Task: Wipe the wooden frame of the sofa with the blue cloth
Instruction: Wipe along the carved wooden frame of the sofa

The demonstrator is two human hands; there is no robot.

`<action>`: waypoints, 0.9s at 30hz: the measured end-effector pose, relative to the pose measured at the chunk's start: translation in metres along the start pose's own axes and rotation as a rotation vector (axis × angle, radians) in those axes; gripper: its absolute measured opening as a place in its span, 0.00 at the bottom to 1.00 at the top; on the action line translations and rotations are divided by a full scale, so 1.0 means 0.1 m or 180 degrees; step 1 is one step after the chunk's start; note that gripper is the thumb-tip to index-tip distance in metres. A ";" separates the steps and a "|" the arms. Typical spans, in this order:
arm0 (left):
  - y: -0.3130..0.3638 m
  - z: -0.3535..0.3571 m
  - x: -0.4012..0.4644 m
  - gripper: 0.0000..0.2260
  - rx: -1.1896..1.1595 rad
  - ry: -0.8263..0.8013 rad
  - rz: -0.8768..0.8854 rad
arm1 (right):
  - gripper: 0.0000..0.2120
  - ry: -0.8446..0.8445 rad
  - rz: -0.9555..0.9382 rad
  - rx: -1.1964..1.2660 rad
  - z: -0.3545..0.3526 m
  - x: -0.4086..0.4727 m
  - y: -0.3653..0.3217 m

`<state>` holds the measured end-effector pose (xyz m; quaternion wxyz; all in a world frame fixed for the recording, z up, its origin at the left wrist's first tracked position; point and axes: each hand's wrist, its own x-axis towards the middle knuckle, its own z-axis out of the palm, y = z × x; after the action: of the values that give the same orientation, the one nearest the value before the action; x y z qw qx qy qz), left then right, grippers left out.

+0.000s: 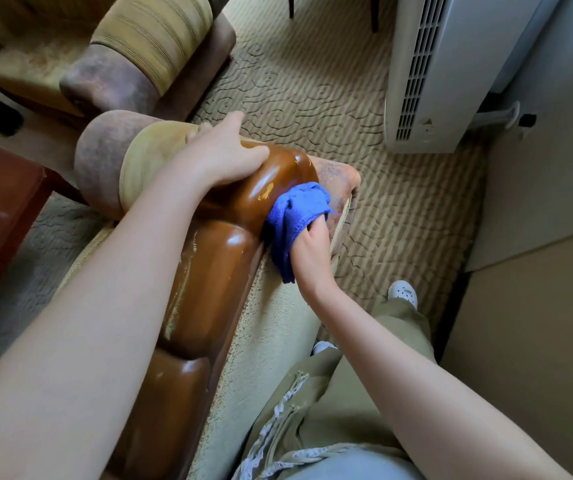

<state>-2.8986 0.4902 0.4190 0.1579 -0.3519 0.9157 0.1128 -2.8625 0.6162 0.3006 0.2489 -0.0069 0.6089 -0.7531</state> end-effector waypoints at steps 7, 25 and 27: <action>0.26 0.04 0.31 0.22 0.0265 -0.0366 0.0476 | 0.11 0.0313 0.1051 -0.0349 -0.12 0.62 0.21; 0.33 0.26 0.61 0.30 0.0436 -0.0393 0.0307 | 0.12 -0.1279 0.1538 -0.4716 -0.39 1.40 1.13; 0.33 0.27 0.60 0.31 0.0400 -0.0356 0.0300 | 0.11 -0.0858 0.1687 -0.3583 -0.46 1.44 1.18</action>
<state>-2.9573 0.4859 0.3748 0.2250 -0.2910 0.9263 0.0819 -2.9595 0.5873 0.1383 0.4595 -0.0805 0.8559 -0.2231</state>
